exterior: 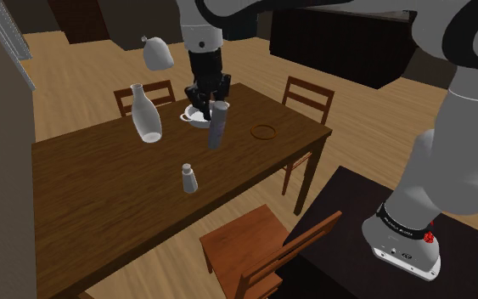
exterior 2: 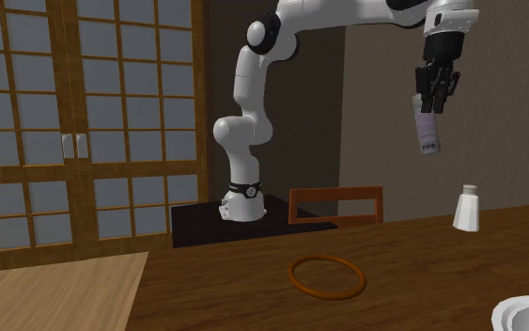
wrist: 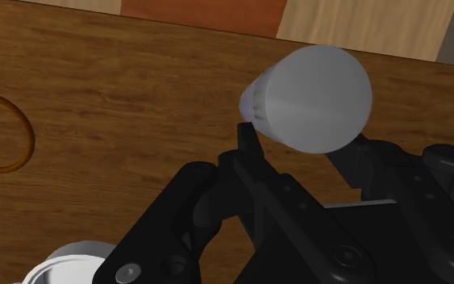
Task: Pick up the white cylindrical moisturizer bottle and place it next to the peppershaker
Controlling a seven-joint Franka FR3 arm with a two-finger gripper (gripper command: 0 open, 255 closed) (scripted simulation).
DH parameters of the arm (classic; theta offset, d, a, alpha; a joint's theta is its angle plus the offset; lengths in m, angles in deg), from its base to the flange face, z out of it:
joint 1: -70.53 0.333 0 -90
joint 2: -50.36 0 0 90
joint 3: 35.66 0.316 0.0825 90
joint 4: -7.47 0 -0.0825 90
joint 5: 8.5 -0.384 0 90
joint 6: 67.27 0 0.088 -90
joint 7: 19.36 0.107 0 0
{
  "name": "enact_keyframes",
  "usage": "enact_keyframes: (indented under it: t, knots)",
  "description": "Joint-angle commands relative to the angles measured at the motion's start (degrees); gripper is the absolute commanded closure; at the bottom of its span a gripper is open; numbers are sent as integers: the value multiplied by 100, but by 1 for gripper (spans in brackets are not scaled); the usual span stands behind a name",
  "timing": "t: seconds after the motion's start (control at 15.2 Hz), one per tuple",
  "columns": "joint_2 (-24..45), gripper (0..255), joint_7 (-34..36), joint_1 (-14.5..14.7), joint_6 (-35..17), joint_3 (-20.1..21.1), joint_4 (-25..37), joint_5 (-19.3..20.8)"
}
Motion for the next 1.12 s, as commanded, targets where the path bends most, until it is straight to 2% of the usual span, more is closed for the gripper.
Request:
enact_keyframes:
  t: [0.0,0.46,0.59,0.79,1.06]
  knots:
    - [285,255,270,172,141,101,427,54]
    - [1568,255,1067,862,641,323,2196,335]
    - [2076,255,1262,1116,908,348,2968,440]
    - [2983,255,1457,1526,1482,329,4458,600]
    - [2654,255,1469,1405,926,351,3567,545]
